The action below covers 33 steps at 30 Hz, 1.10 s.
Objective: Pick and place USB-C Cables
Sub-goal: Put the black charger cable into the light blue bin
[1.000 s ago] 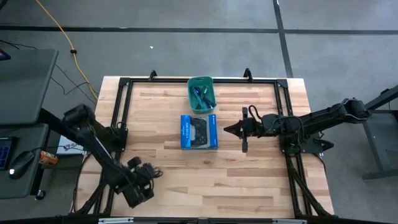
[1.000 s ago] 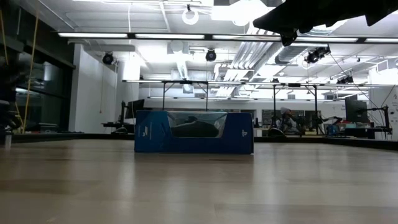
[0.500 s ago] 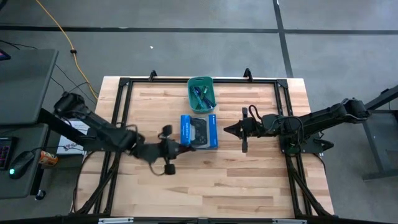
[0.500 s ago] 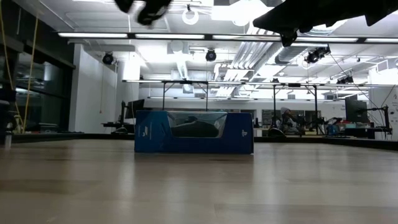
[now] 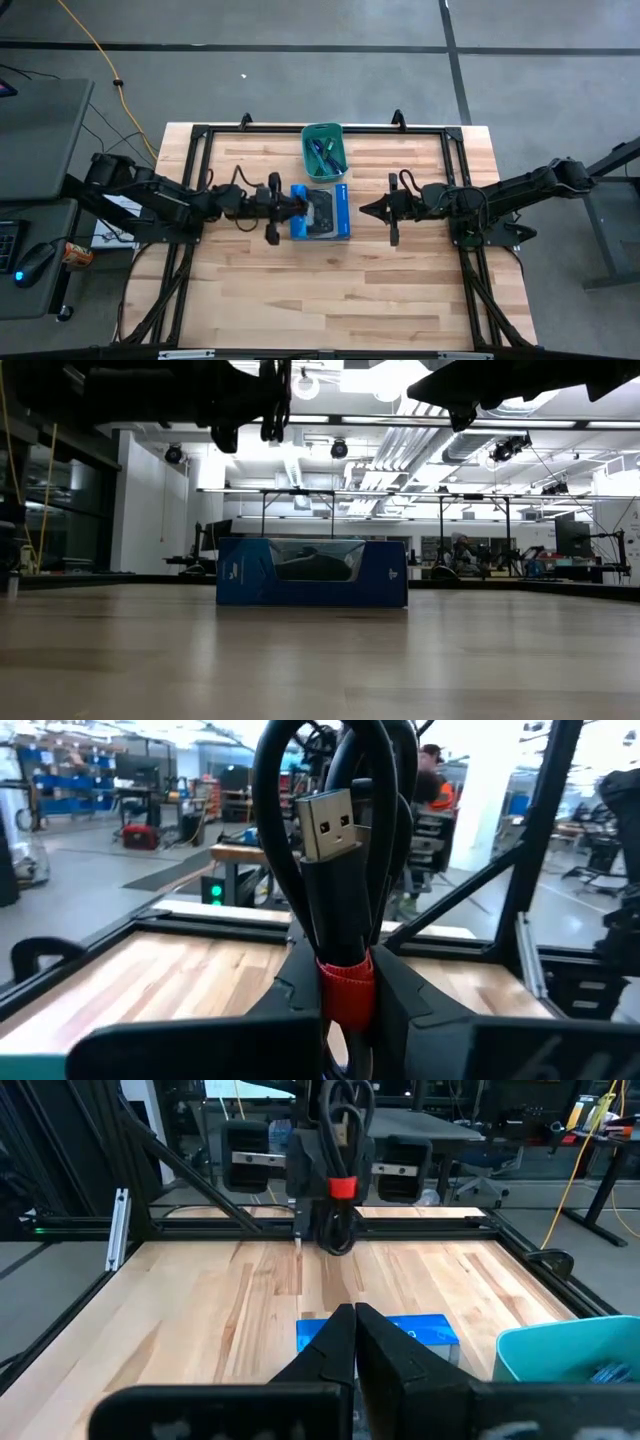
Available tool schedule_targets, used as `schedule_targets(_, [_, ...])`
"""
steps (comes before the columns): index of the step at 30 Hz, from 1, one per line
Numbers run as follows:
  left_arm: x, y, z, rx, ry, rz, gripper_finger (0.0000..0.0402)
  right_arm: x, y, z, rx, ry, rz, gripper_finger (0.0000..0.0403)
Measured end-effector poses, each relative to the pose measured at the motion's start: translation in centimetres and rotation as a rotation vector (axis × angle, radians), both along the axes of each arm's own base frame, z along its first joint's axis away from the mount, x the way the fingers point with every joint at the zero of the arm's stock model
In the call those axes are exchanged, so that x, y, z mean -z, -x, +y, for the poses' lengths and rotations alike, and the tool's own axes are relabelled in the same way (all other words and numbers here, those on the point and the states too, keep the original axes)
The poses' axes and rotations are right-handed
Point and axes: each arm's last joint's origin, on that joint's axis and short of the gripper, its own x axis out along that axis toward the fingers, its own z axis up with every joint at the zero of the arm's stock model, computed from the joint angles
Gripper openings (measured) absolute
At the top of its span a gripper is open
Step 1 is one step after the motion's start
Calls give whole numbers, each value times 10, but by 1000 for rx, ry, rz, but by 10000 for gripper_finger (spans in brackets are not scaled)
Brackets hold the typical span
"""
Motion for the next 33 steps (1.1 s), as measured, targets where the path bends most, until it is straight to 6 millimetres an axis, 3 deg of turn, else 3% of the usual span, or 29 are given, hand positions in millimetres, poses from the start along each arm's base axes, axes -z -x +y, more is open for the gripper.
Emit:
schedule_targets(19, [0,0,1,6,15,-3,12,1,0,0,5,-20,7,0])
schedule_targets(25, [-2,-1,1,4,32,-13,12,8,-17,1,1,-60,-44,3])
schedule_targets(29, [-8,-5,1,5,32,-28,12,18,-33,4,-28,-50,-93,32])
schedule_targets(33, [-6,-8,1,6,33,-9,12,18,-44,6,-31,-46,-141,99])
